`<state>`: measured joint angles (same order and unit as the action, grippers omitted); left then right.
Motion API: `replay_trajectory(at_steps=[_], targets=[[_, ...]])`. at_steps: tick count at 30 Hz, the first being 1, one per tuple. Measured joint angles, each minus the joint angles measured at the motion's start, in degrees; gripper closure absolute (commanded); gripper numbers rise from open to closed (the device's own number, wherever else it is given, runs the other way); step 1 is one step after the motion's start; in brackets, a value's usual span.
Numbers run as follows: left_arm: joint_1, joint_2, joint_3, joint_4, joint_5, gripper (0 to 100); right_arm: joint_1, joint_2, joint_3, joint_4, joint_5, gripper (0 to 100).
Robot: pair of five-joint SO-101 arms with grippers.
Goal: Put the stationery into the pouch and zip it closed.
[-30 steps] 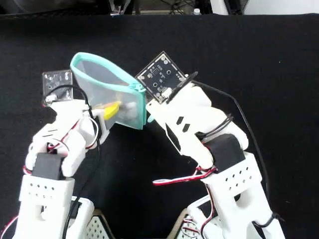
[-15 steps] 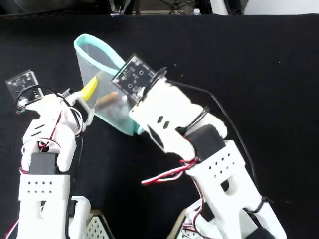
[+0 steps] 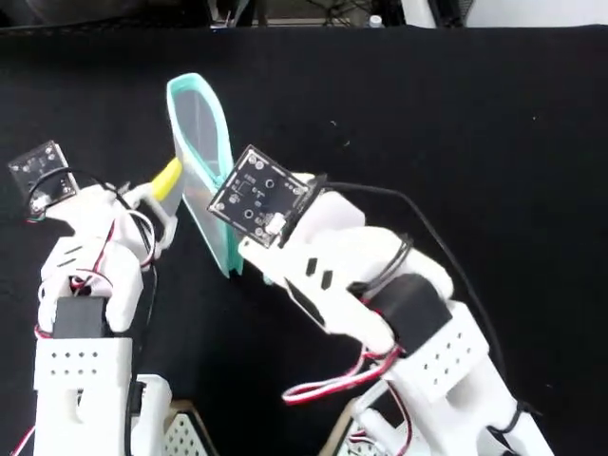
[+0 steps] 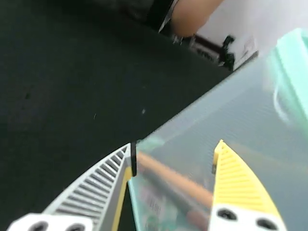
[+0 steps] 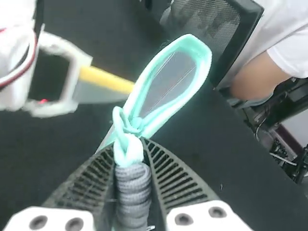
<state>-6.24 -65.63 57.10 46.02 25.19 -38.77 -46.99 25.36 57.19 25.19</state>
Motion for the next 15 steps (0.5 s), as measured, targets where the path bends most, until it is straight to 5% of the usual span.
replay_trajectory(at_steps=[7, 15], targets=[[1.8, -14.2, -5.2, 17.3, 0.1, 72, 2.8, 4.4, 0.0, -3.5, -0.1, 98.6], [14.7, -27.0, 5.5, 16.1, -6.7, 68, 3.7, 5.3, 0.0, -4.1, -0.2, 98.6]])
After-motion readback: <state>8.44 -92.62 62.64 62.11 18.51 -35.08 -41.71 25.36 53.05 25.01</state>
